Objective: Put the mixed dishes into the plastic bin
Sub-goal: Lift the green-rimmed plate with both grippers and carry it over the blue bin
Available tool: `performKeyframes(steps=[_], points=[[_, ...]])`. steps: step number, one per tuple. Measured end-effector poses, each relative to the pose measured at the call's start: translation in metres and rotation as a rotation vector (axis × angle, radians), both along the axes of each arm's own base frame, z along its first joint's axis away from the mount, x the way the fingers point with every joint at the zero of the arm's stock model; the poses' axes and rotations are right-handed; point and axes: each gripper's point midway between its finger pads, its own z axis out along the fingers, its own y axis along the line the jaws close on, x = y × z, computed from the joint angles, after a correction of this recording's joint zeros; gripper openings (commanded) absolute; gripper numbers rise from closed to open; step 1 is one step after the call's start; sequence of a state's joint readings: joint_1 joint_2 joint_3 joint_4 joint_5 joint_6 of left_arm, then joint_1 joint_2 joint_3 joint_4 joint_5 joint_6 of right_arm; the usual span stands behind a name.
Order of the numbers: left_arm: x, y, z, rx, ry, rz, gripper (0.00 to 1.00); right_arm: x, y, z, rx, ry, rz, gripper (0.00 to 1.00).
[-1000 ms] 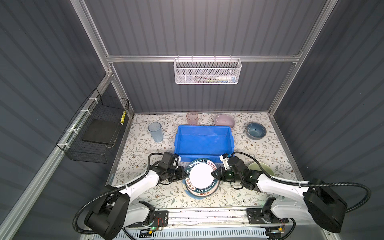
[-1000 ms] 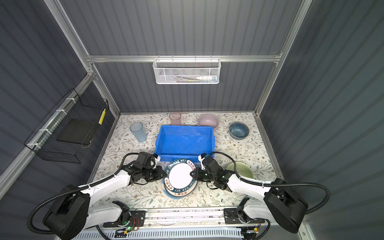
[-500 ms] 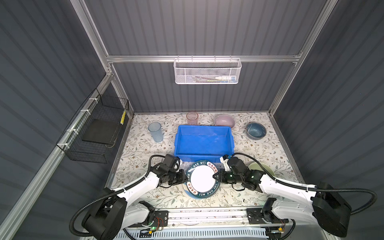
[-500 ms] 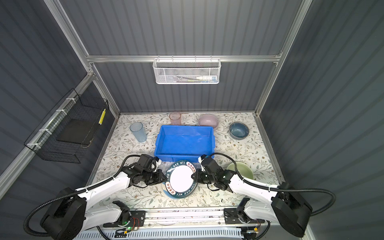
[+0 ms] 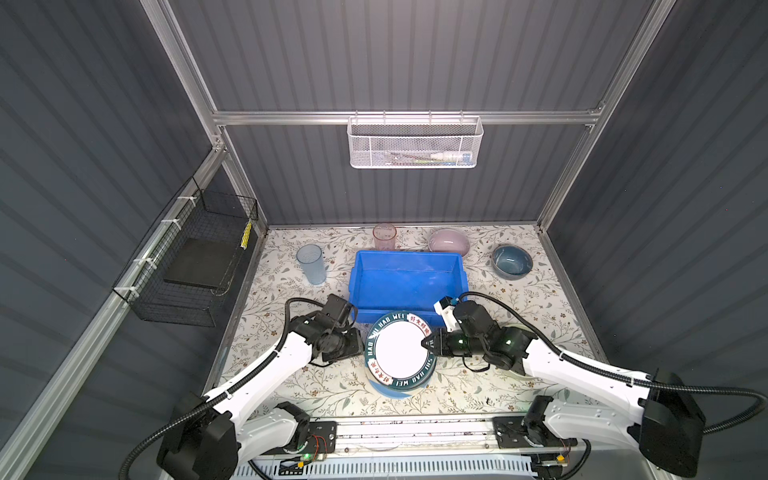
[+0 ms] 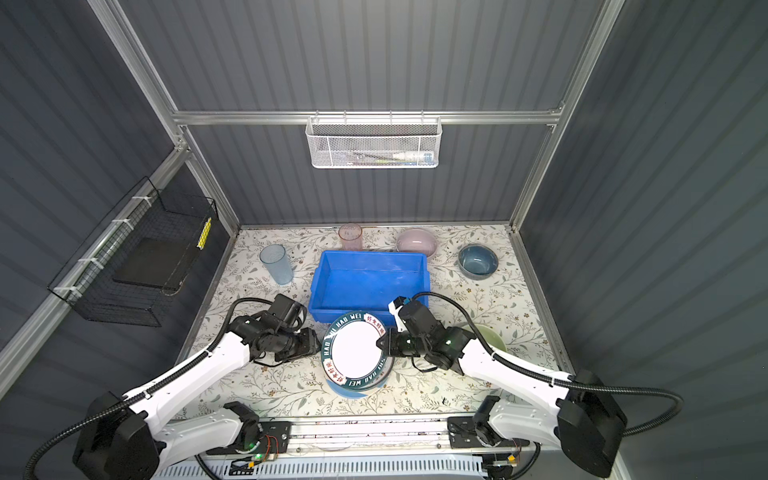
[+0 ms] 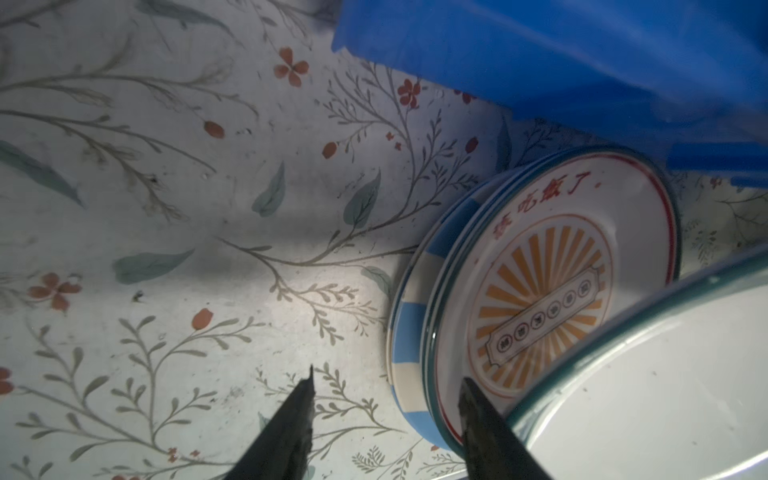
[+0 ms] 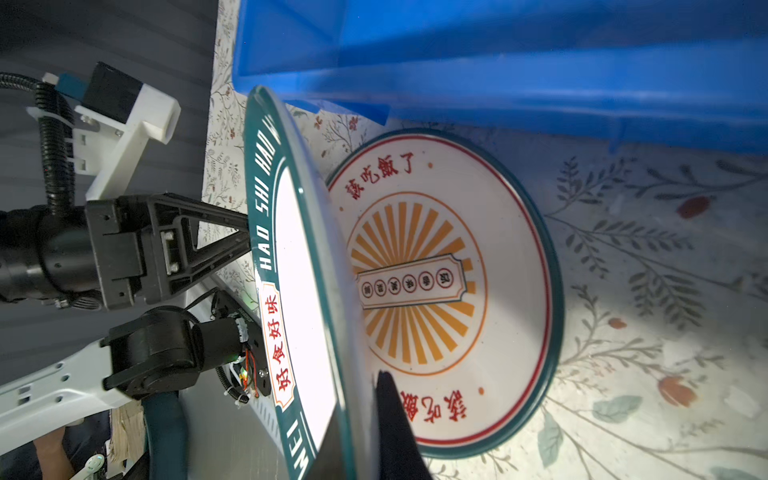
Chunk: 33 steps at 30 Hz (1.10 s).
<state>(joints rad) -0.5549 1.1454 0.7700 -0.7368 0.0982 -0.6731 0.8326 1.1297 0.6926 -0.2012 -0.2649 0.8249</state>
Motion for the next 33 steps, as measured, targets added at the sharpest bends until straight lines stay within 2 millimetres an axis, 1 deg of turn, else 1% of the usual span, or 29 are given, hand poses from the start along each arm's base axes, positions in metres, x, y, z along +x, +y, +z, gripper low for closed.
performKeyframes(steps=[4, 6, 9, 13, 15, 18, 21, 25, 29, 33], points=[[0.020, 0.001, 0.023, 0.015, -0.050, 0.011, 0.58, 0.009, -0.004, 0.029, 0.020, -0.051, -0.007, 0.01], [0.027, 0.003, 0.029, 0.018, -0.058, 0.017, 0.57, 0.017, -0.008, 0.041, 0.024, -0.075, -0.022, 0.01], [0.043, 0.017, 0.032, 0.022, -0.059, 0.061, 0.54, 0.030, -0.017, 0.054, 0.019, -0.096, -0.060, 0.01], [0.068, 0.037, 0.033, 0.046, -0.063, 0.111, 0.53, 0.054, -0.036, 0.062, -0.008, -0.110, -0.137, 0.01], [0.081, 0.037, 0.037, 0.053, -0.077, 0.097, 0.51, 0.068, -0.044, 0.063, -0.023, -0.106, -0.175, 0.02], [0.098, 0.031, 0.042, 0.059, -0.097, 0.058, 0.50, 0.089, -0.050, 0.064, -0.054, -0.109, -0.215, 0.02], [0.116, 0.028, 0.042, 0.059, -0.109, 0.033, 0.48, 0.106, -0.048, 0.065, -0.089, -0.104, -0.223, 0.03], [0.137, 0.031, 0.038, 0.062, -0.104, 0.012, 0.45, 0.128, -0.043, 0.066, -0.110, -0.100, -0.231, 0.03], [0.149, 0.031, 0.030, 0.053, -0.085, -0.011, 0.43, 0.151, -0.037, 0.062, -0.129, -0.086, -0.244, 0.02], [0.154, 0.025, 0.021, 0.031, -0.061, -0.040, 0.40, 0.171, -0.029, 0.051, -0.155, -0.064, -0.250, 0.02]])
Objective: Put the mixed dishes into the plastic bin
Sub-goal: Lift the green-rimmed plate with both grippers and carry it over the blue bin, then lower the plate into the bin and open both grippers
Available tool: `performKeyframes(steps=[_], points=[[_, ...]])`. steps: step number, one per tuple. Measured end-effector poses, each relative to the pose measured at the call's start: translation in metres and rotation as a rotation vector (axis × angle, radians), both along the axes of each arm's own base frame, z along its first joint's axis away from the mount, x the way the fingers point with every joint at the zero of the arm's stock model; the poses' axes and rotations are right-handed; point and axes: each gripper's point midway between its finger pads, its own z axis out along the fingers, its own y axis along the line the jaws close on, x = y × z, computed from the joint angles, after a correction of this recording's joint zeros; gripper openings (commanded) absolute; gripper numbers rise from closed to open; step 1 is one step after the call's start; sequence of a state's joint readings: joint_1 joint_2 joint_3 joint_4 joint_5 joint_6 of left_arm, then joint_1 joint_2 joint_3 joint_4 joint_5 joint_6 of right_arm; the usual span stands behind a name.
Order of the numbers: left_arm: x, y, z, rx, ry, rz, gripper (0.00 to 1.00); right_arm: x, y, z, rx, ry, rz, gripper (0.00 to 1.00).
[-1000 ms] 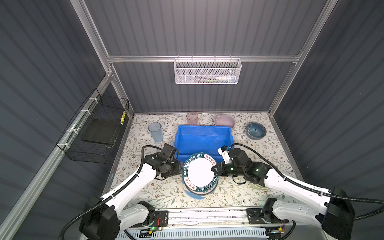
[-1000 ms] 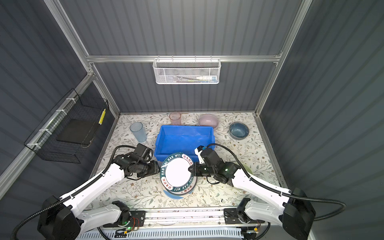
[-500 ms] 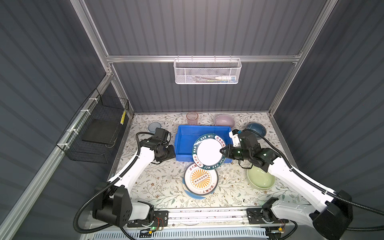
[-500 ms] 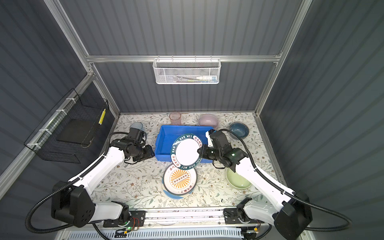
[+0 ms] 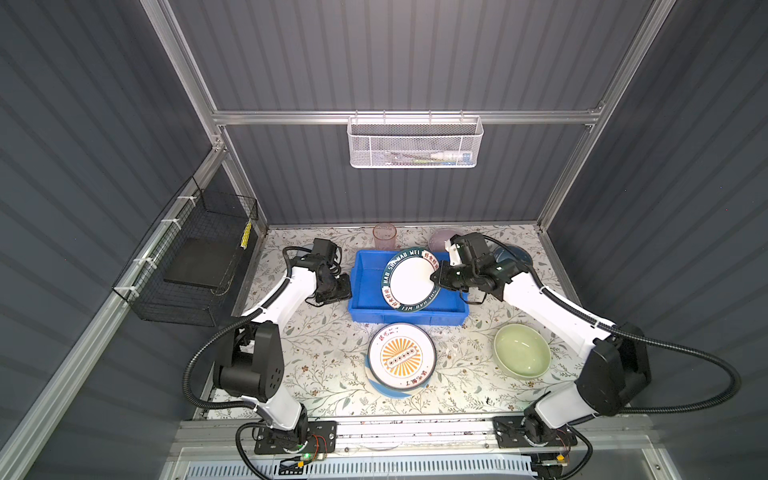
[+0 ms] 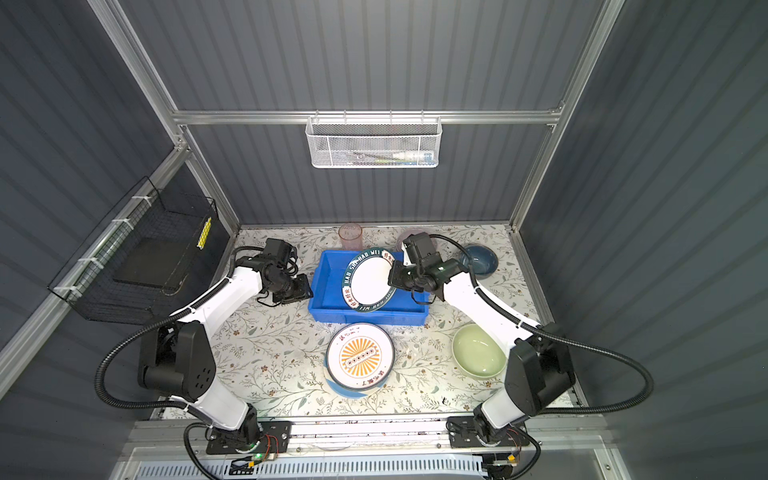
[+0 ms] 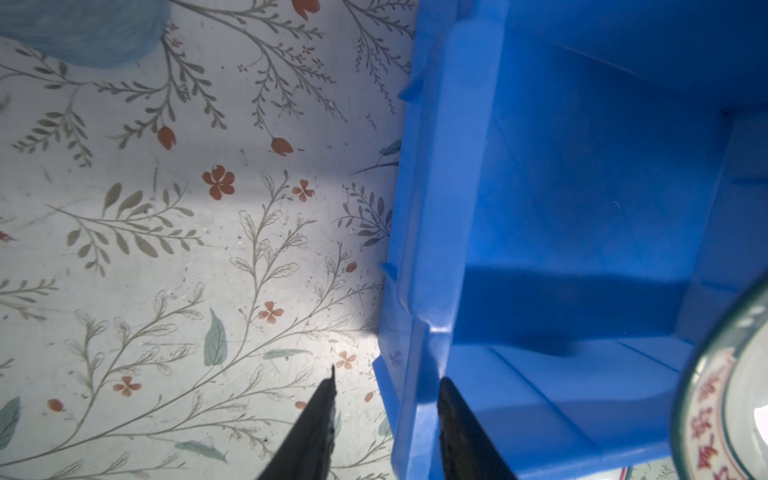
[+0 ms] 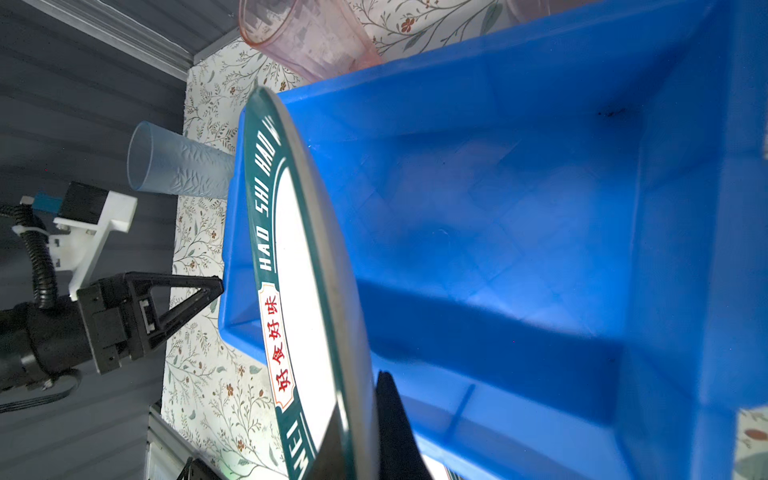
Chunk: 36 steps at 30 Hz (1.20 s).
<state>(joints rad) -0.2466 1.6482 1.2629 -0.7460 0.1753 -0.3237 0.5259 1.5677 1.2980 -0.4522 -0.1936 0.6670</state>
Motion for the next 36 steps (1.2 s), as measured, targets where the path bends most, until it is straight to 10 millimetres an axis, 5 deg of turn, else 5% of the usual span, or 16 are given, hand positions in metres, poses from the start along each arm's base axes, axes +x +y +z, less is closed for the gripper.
performKeyframes(steps=[9, 19, 36], points=[[0.002, -0.009, -0.012, -0.032, 0.026, -0.033, 0.35, 0.036, 0.023, -0.038, -0.023, 0.069, 0.001, 0.03], [0.003, -0.014, -0.016, -0.064, 0.022, -0.031, 0.29, 0.049, 0.043, -0.080, -0.008, 0.149, -0.003, 0.07], [0.003, -0.016, -0.022, -0.089, 0.027, -0.005, 0.26, 0.054, 0.079, -0.103, 0.088, 0.173, 0.014, 0.22]])
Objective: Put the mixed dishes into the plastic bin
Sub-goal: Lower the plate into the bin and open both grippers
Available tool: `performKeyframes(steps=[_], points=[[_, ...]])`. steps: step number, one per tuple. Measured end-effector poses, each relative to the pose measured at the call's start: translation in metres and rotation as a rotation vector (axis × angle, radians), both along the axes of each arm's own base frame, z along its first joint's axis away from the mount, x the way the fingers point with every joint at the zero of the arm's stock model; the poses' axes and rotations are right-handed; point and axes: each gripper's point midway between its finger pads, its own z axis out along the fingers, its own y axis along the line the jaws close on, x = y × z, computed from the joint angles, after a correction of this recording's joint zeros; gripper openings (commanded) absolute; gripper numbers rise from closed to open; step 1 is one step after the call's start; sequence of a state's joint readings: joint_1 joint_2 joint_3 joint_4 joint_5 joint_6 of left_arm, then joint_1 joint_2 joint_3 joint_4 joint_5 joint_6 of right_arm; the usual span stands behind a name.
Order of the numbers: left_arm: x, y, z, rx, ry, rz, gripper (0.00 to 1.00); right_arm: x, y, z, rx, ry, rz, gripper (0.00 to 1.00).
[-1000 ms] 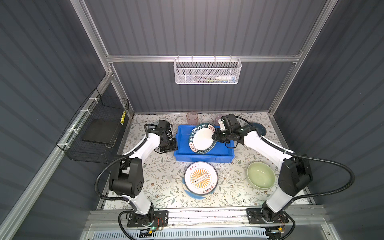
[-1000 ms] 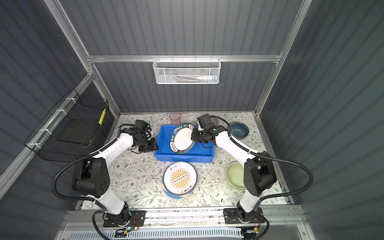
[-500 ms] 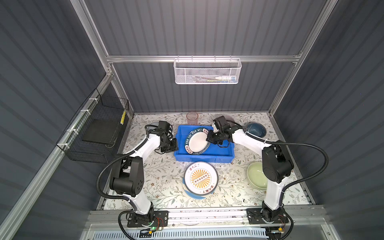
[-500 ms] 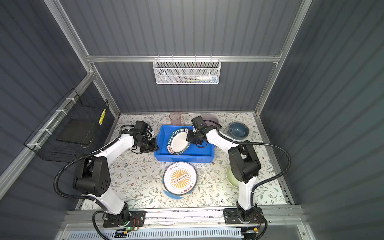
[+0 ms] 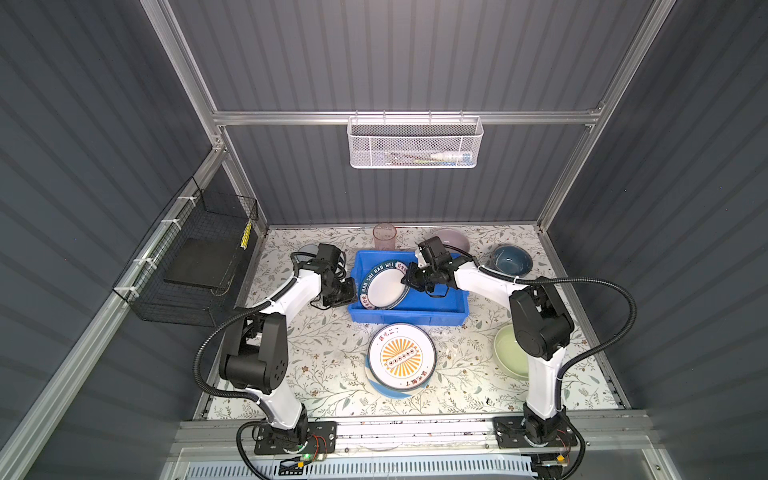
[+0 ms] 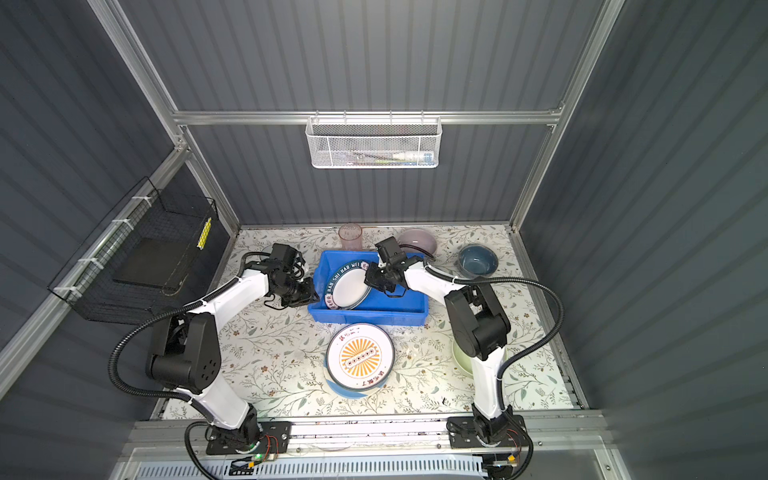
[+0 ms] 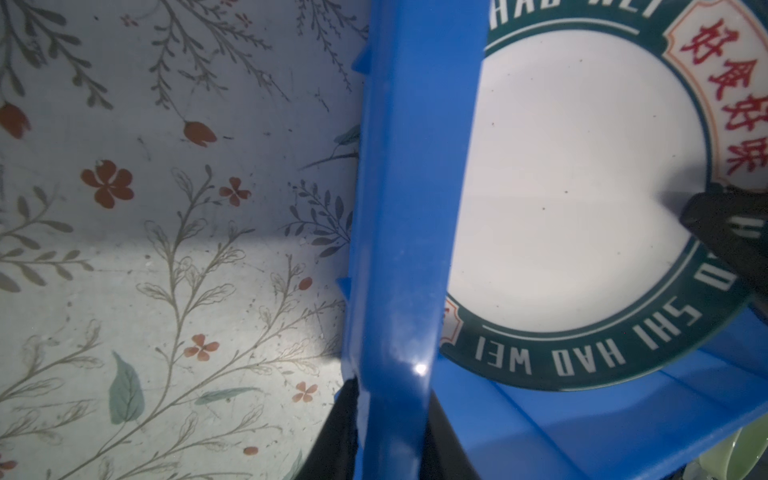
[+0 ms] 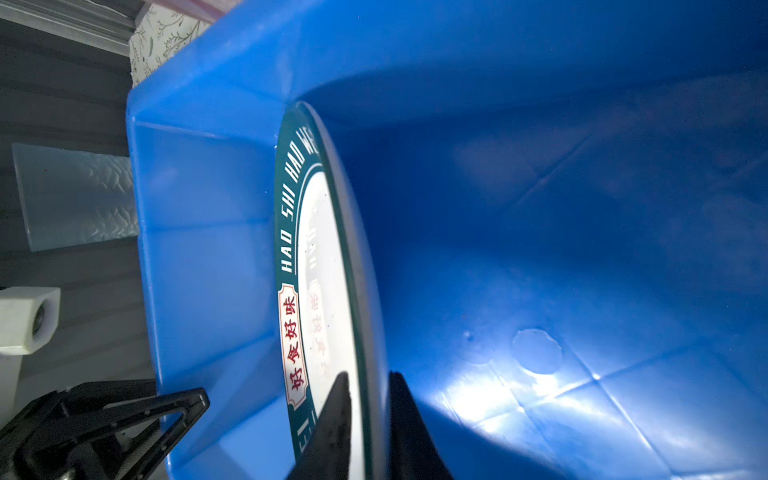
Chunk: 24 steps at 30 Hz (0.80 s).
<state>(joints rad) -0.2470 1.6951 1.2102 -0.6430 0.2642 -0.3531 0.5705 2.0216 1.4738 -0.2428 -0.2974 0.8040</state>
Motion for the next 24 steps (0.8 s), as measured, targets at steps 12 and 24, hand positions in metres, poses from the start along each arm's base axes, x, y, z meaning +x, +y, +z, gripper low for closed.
performKeyframes(steps=[12, 24], points=[[0.000, -0.001, -0.002, -0.014, 0.005, 0.020, 0.25, 0.000, 0.001, -0.008, -0.011, 0.009, -0.001, 0.36], [0.000, -0.002, 0.000, -0.022, 0.005, 0.021, 0.28, -0.002, -0.007, -0.030, -0.073, 0.033, -0.015, 0.43]])
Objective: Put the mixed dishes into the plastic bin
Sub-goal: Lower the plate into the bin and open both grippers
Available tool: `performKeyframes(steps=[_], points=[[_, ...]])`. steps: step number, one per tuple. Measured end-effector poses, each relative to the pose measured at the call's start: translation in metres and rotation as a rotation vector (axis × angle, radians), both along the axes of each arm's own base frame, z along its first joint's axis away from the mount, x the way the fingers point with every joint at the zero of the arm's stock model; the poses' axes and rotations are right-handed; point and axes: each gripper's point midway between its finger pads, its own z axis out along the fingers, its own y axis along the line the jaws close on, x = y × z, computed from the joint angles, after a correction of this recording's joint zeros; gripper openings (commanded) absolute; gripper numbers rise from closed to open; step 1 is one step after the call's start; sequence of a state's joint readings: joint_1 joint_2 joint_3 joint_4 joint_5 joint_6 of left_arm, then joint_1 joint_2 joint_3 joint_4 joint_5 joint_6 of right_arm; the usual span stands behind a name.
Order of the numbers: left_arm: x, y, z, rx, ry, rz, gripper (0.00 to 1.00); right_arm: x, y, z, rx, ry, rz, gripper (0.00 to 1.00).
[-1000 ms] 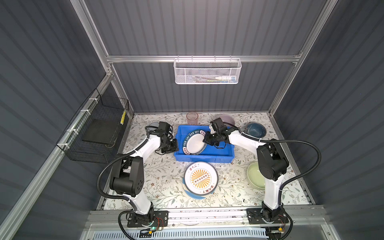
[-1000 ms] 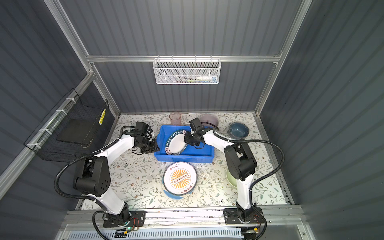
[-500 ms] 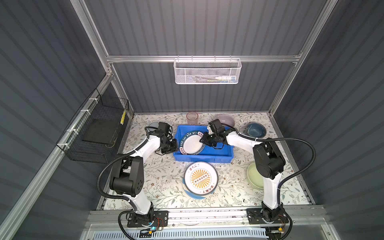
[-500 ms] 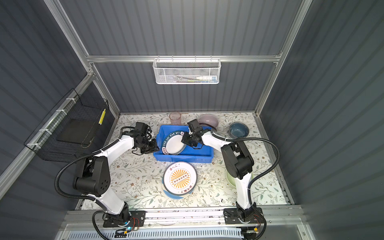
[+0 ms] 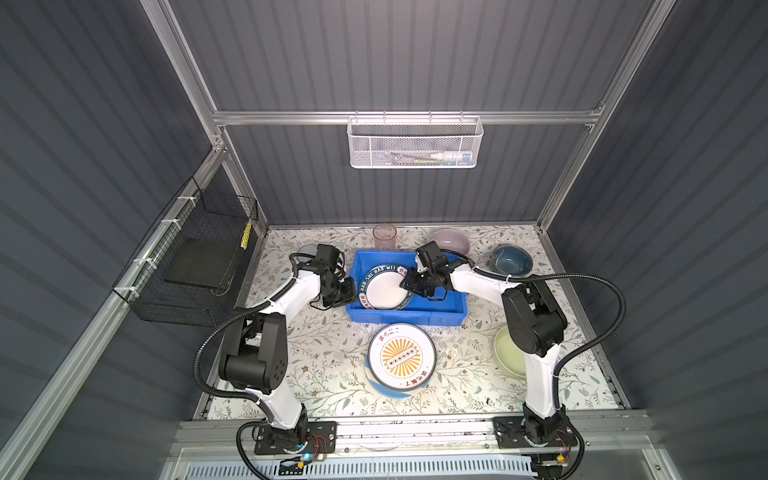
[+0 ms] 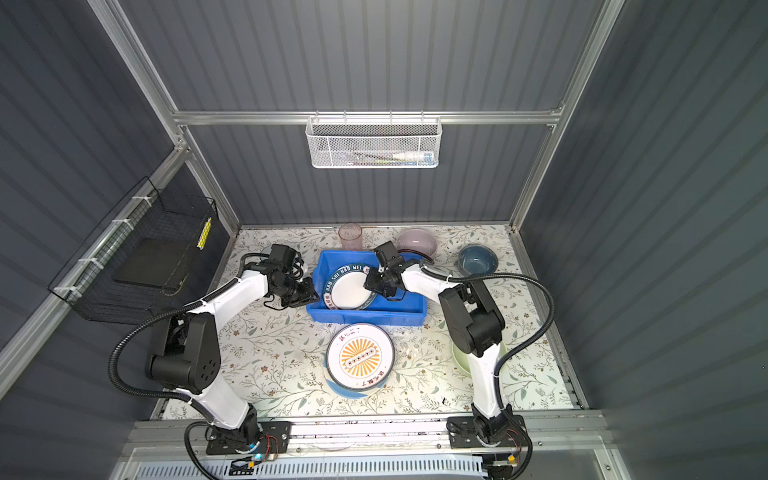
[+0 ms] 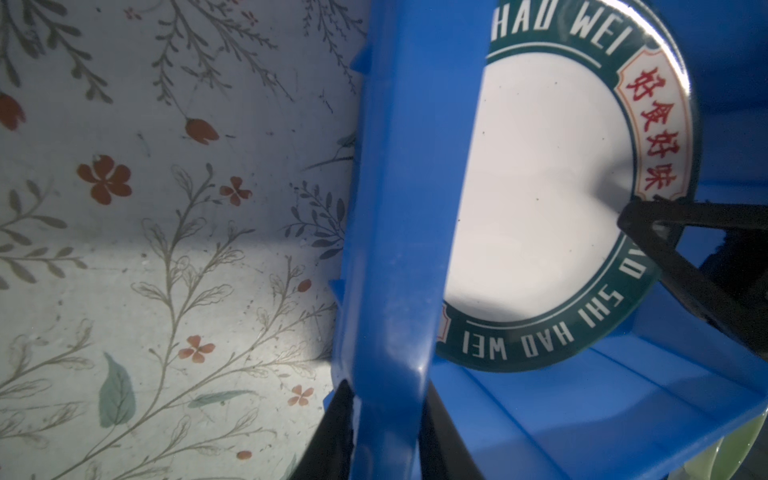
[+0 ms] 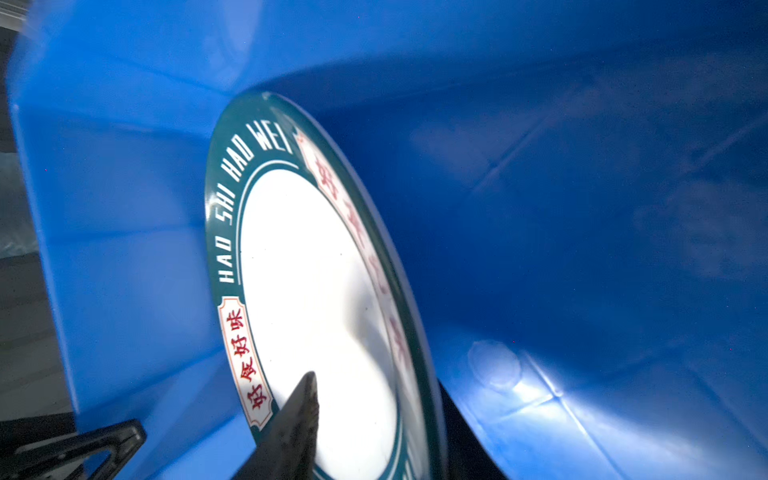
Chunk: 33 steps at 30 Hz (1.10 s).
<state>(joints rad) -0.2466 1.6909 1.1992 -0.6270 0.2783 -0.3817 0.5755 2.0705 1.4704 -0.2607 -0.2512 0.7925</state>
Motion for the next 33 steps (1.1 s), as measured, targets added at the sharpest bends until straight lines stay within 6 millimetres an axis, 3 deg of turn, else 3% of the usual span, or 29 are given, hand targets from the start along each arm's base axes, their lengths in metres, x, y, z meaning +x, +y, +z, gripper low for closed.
performKeyframes(steps=[13, 24, 28, 33], points=[[-0.002, 0.001, 0.013, -0.005, -0.024, 0.001, 0.31, -0.003, -0.012, -0.017, -0.077, 0.014, -0.008, 0.54], [-0.015, 0.005, 0.040, -0.003, -0.064, -0.016, 0.44, -0.006, -0.023, -0.020, -0.145, 0.009, -0.002, 0.63], [-0.022, 0.005, 0.050, -0.009, -0.083, -0.035, 0.49, -0.009, -0.028, -0.008, -0.163, -0.007, 0.011, 0.67], [-0.041, 0.002, 0.065, -0.058, -0.127, -0.071, 0.53, -0.013, -0.034, 0.035, -0.158, -0.080, 0.031, 0.72]])
